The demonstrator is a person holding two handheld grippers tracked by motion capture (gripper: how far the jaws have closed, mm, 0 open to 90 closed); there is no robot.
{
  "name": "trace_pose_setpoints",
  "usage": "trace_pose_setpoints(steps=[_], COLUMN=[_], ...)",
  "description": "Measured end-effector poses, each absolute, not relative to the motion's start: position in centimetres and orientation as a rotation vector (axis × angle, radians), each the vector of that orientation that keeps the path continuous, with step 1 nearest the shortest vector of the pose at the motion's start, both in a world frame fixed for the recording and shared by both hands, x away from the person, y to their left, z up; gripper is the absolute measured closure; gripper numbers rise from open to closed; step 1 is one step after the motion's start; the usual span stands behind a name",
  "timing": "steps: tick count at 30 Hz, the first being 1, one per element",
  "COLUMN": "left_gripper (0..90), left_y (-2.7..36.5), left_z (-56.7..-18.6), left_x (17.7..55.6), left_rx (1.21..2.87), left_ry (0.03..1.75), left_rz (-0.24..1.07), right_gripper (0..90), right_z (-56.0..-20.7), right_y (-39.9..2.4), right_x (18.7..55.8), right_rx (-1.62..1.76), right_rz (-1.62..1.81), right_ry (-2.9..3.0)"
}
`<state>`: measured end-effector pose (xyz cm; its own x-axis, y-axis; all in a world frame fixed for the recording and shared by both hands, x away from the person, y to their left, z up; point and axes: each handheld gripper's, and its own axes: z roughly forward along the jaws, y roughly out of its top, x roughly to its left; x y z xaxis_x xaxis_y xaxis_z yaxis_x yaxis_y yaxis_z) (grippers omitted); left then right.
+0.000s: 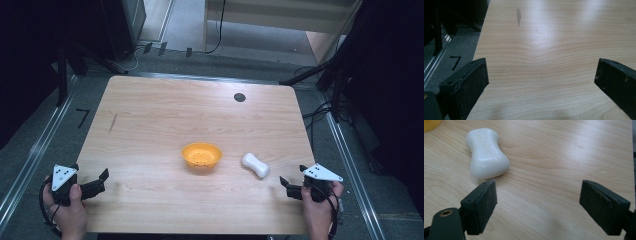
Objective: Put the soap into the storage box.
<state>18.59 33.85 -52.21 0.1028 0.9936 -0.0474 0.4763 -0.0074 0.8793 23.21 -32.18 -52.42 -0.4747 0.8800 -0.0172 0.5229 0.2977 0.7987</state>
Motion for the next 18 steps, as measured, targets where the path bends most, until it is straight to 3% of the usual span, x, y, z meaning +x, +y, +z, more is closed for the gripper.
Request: trace_pose_setpoints(steps=[18], left_gripper=[0.0], left_y=[33.9], left_z=[-52.2], left_x=[18.6], left_rx=[1.596], left_ry=[1.483], left_rz=[0.825], right_gripper=[17.4], right_z=[-51.3], right_y=[-30.9], right_x=[25.6], right_rx=[1.186], right_rz=[0.952], right_ry=[2.287])
